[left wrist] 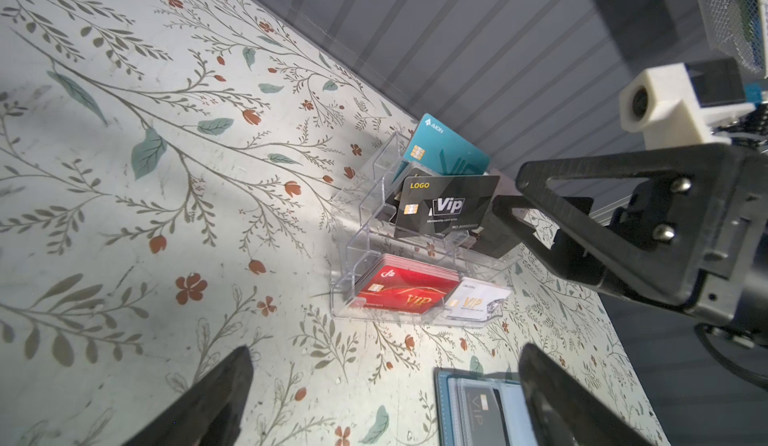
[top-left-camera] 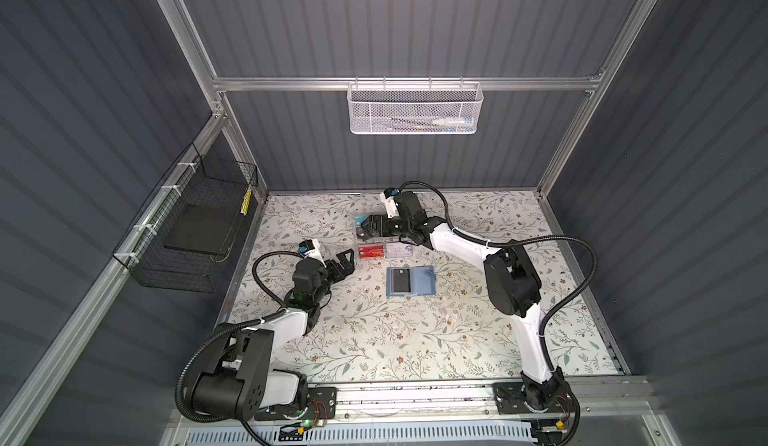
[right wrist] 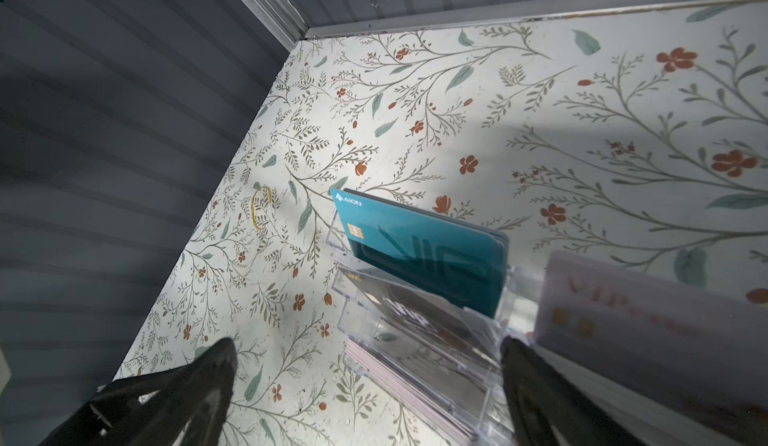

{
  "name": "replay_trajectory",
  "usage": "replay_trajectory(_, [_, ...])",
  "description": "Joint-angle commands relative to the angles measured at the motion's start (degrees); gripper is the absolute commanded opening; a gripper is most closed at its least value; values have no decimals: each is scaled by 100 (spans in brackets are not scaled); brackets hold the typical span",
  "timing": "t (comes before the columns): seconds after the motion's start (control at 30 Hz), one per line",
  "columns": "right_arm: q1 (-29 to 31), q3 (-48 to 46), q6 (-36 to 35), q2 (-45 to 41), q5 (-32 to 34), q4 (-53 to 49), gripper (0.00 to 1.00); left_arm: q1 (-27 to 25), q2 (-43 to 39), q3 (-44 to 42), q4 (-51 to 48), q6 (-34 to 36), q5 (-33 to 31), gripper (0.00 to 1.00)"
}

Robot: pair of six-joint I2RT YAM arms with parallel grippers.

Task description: Take the credit cards out of the card holder

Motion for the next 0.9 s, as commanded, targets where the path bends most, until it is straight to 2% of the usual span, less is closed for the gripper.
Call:
replay_trajectory(0.0, [58, 186, 61, 105, 35, -107, 99, 64, -136, -61, 65, -47, 85, 100])
replay_trajectory(0.87, [205, 286, 218, 320, -10, -9, 99, 126, -40, -209, 223, -78, 50, 100])
